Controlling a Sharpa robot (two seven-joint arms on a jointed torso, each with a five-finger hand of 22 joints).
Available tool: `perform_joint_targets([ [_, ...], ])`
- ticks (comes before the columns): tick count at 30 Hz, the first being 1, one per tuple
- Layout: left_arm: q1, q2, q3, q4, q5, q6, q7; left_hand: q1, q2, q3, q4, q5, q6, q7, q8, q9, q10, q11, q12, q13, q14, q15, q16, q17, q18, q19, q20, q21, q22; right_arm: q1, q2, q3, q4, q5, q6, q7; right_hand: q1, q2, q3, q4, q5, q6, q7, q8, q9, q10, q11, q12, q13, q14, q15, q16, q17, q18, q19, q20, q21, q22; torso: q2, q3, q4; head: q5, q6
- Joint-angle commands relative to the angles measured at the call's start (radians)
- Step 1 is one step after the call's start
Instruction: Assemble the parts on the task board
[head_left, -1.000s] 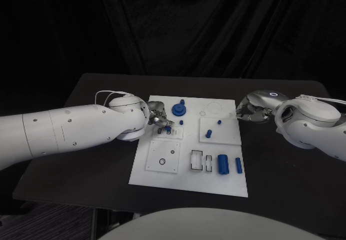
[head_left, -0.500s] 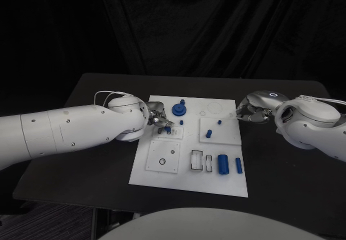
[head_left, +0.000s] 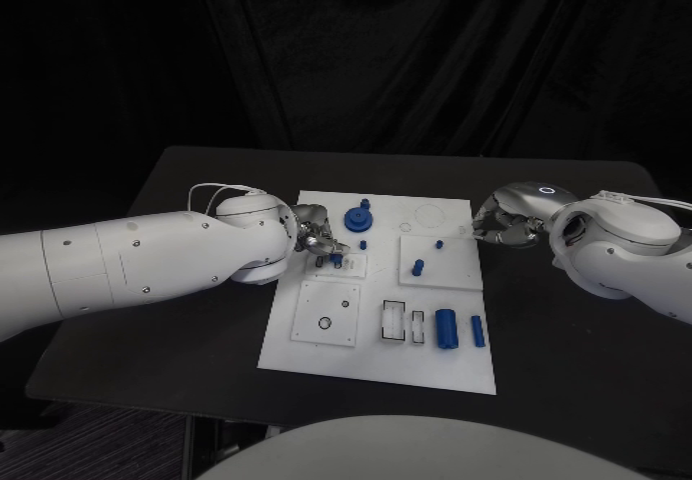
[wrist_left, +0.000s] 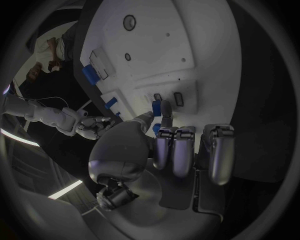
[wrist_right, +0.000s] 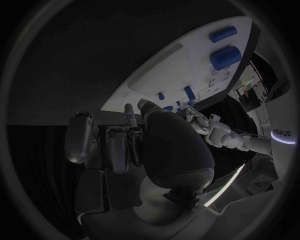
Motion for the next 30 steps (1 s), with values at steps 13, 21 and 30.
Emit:
perform_joint_targets([
  [13,-0.004,-0.006,0.001,0.005,0.005,-0.006,0.009,-0.036,0.004,-0.04,0.045,-0.018,-0.003,0.007,-0.012,-0.004,0.106,0.007,0.004,0.261,0.104,0.008,0.003,0.263,0.004,0.065,0.006,-0.007,0.235,-0.003,0.0,0.001,0.001,-0.003,0.021,-0.025,0.005,-0.003,0.004,0.0,0.001,0.001,0.001,-0.004,-0.001,0.054,0.005,-0.004,0.212,0.099,0.003,-0.005,0.254,0.015,-0.008,-0.002,-0.007,0.165,0.0,0.0007,0.0006,0.002,0.0],
  [21,-0.004,-0.008,0.001,0.008,0.005,-0.005,0.016,-0.043,0.009,-0.052,0.061,-0.016,-0.002,0.007,-0.013,-0.004,0.106,0.008,0.004,0.261,0.104,0.008,0.003,0.263,0.004,0.064,0.007,-0.008,0.234,-0.003,0.0,0.001,0.0,-0.003,0.027,-0.03,0.007,-0.002,0.005,-0.001,0.002,0.001,0.001,-0.004,-0.002,0.053,0.005,-0.005,0.212,0.098,0.003,-0.005,0.254,0.016,-0.008,-0.002,-0.009,0.165,0.0,0.0004,0.0003,0.003,0.0],
  [30,-0.004,-0.01,0.001,0.008,0.005,0.014,0.028,-0.016,0.004,-0.07,0.054,0.003,-0.023,0.014,-0.039,-0.018,0.106,0.013,0.004,0.261,0.104,0.012,0.003,0.263,0.006,0.059,0.01,-0.018,0.232,-0.003,0.001,0.001,0.0,-0.003,0.029,-0.031,0.008,-0.002,0.006,-0.002,0.003,0.001,0.001,-0.004,-0.002,0.052,0.005,-0.006,0.211,0.098,0.003,-0.007,0.253,0.016,-0.009,-0.002,-0.011,0.164,0.0,0.0008,-0.0001,0.003,0.0],
])
